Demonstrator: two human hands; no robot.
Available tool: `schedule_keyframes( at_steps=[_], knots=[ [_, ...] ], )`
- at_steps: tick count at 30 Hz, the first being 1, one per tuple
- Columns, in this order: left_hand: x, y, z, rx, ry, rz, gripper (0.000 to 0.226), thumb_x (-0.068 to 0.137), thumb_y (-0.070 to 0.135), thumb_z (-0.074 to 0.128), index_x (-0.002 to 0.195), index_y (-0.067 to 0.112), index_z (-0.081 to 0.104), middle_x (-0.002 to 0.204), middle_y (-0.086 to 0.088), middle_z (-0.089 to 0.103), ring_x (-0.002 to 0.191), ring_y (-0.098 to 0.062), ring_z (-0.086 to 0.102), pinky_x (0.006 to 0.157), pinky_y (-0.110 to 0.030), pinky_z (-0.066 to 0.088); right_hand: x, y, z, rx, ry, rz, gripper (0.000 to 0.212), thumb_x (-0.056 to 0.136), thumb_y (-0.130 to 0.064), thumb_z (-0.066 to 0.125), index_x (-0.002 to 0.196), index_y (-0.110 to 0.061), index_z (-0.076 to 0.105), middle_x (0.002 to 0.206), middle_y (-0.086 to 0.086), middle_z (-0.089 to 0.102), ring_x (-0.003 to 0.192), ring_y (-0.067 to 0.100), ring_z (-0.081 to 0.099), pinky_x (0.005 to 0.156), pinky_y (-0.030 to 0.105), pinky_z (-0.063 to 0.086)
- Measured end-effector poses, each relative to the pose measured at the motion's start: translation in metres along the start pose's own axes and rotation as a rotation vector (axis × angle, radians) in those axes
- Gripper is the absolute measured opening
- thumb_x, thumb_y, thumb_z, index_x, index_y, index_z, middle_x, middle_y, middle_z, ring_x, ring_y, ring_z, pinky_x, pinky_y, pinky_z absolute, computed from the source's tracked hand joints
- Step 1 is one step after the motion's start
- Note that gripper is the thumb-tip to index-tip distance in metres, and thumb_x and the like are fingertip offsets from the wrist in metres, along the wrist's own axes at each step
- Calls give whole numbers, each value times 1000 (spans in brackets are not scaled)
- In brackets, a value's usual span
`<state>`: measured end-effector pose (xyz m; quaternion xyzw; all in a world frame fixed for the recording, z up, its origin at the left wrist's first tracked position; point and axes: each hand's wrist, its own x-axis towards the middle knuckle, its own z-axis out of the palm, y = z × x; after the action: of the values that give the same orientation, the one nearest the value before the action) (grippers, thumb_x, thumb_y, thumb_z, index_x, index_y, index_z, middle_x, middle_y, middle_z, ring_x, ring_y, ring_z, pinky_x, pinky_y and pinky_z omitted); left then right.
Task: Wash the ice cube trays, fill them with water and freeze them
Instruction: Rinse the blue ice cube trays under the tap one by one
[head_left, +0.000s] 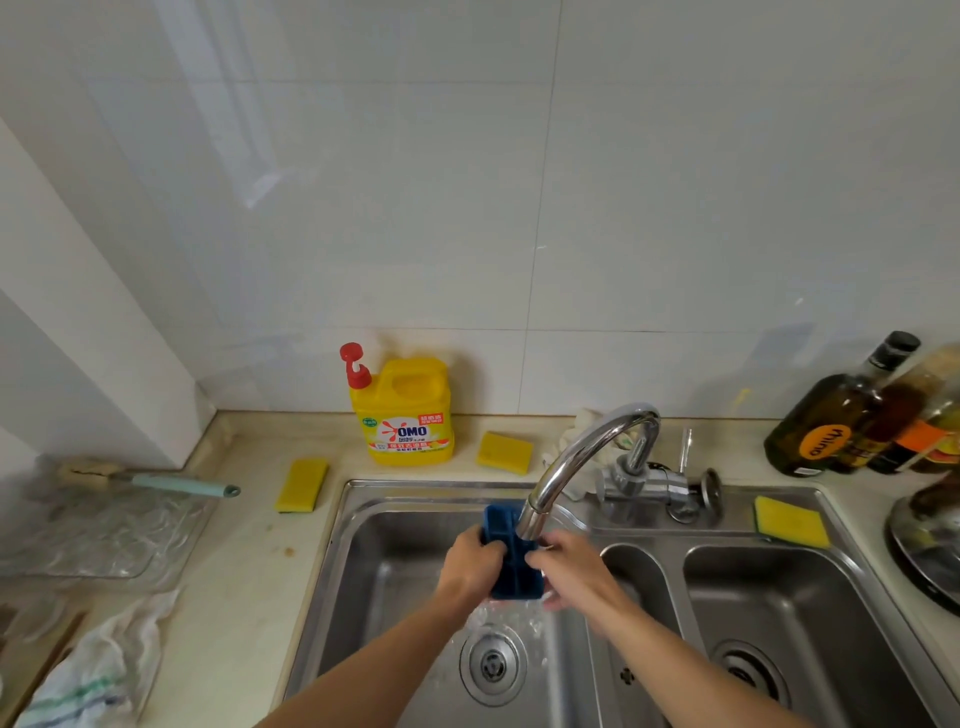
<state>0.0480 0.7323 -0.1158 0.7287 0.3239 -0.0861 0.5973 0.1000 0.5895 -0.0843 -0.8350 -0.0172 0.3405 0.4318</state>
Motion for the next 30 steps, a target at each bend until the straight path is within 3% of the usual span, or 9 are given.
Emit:
schedule_keyframes(
  at_steps=[4,8,12,19,22,25,28,30],
  knots=[
    [-2,7,-6,207,-22,97,16,93,14,51,100,11,65,99,-8,73,91,-22,68,82,-35,55,2,-3,3,108,-10,7,21,89,-3,59,106,-13,67,97,11,75,85,25,75,68,40,65],
    [-4,12,-9,332,-33,184,11,91,15,52,92,19,63,98,-6,73,91,-23,68,82,-34,52,2,-7,11,66,25,-16,19,87,-1,57,93,-14,70,83,10,75,71,20,73,53,27,58],
    [-3,9,-11,303,-14,173,20,93,10,49,104,8,66,103,-9,74,97,-25,69,91,-41,56,3,-10,13,33,28,-17,16,86,-1,58,91,-13,68,80,11,74,55,16,71,46,25,52],
    [-4,10,-1,352,26,186,19,95,16,48,101,12,66,99,-7,74,91,-25,69,81,-36,57,7,-4,10,42,48,-23,17,86,-6,59,92,-20,67,83,7,76,71,23,76,60,42,64],
    [-2,12,-3,305,44,176,19,94,15,50,104,15,66,99,-5,73,92,-24,69,82,-36,57,5,-3,5,137,10,-36,29,85,-4,60,104,-25,63,91,7,75,77,21,74,59,38,64],
    [3,10,-14,300,25,131,24,96,14,49,112,17,67,104,-5,73,96,-25,69,87,-39,58,8,-2,-1,231,0,-4,34,91,-7,63,121,-20,55,102,13,71,80,26,73,64,36,63],
    [4,7,-22,322,-43,149,19,96,18,52,103,21,69,100,-2,74,92,-20,69,83,-35,58,11,-3,-6,217,-8,17,22,93,-6,60,115,-10,63,98,17,73,73,26,71,64,38,61],
    [4,8,-25,340,-89,180,17,94,18,55,100,20,71,98,-2,75,92,-19,69,83,-35,56,11,-4,-4,180,-25,28,18,93,-3,57,108,-6,67,89,19,72,61,24,67,54,34,54]
  ],
)
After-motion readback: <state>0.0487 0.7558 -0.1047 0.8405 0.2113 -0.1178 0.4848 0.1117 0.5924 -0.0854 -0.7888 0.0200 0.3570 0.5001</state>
